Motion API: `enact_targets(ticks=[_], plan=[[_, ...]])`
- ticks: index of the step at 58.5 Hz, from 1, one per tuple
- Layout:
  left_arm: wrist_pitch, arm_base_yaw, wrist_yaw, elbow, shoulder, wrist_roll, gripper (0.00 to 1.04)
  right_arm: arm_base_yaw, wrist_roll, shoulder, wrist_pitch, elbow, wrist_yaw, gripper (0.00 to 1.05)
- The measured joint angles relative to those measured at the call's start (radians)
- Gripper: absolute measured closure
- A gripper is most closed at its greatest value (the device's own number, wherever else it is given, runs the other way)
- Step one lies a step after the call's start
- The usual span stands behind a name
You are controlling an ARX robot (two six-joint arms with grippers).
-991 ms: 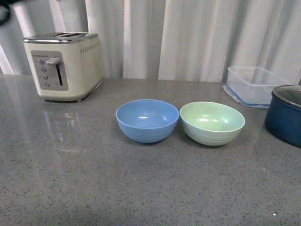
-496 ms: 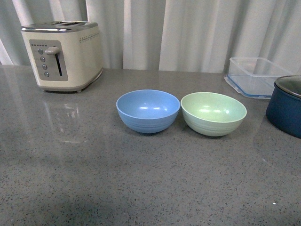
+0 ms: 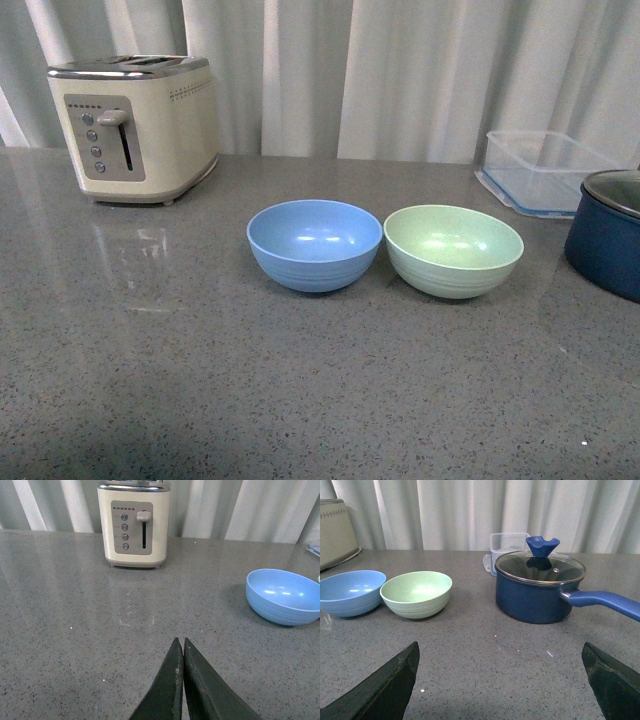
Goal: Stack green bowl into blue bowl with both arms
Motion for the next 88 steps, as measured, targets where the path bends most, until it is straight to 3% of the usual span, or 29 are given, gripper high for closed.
enact_targets(ticks=[19,42,82,88], plan=[[-0.053,0.0,0.0,-0.078,-0.145,0.0,1.01,0.0,0.0,0.0,0.0,0.0,0.0,0.1],[-0.289,0.0,0.0,-0.079,-0.397,0.0,1.01,0.0,0.0,0.0,0.0,0.0,0.0,0.1],[-0.547,0.0,0.0,-0.079,-0.661,0.0,1.01,0.0,0.0,0.0,0.0,0.0,0.0,0.1],[-0.713,0.0,0.001,-0.079,-0.793,0.0,1.01,0.0,0.0,0.0,0.0,0.0,0.0,0.1]])
